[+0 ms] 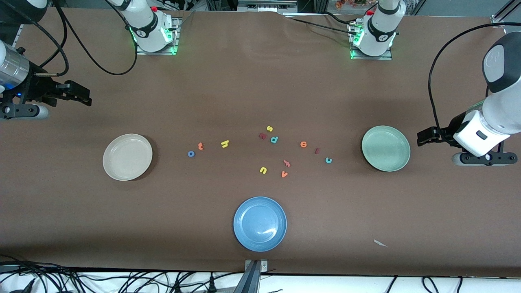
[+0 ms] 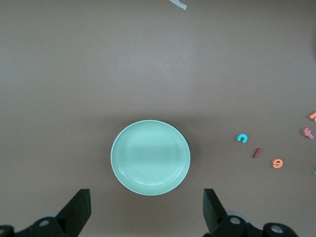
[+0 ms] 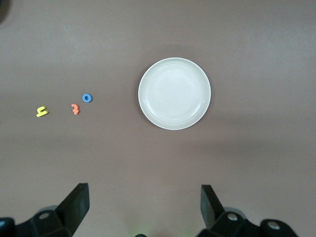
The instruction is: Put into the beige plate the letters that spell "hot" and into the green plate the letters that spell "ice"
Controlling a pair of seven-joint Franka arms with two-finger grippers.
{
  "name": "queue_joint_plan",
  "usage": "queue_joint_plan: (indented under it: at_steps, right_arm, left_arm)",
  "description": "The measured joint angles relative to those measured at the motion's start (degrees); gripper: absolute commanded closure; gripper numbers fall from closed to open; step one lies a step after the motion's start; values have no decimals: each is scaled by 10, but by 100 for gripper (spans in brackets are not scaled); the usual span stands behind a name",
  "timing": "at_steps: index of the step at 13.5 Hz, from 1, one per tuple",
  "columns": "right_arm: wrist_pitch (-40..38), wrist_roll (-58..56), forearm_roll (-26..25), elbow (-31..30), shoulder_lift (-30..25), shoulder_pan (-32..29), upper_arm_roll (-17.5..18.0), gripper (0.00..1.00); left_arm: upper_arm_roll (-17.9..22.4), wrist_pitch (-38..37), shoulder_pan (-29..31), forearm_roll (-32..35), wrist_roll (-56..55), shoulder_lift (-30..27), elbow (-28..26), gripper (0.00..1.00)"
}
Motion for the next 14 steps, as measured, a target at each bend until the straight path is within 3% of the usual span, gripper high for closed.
queue_joint_plan:
  at_steps: [14]
  right_arm:
    - [0,0,0,0,0,0,0,0]
  left_arm:
    - [-1,-2,-2,0,-15,0,-1,0]
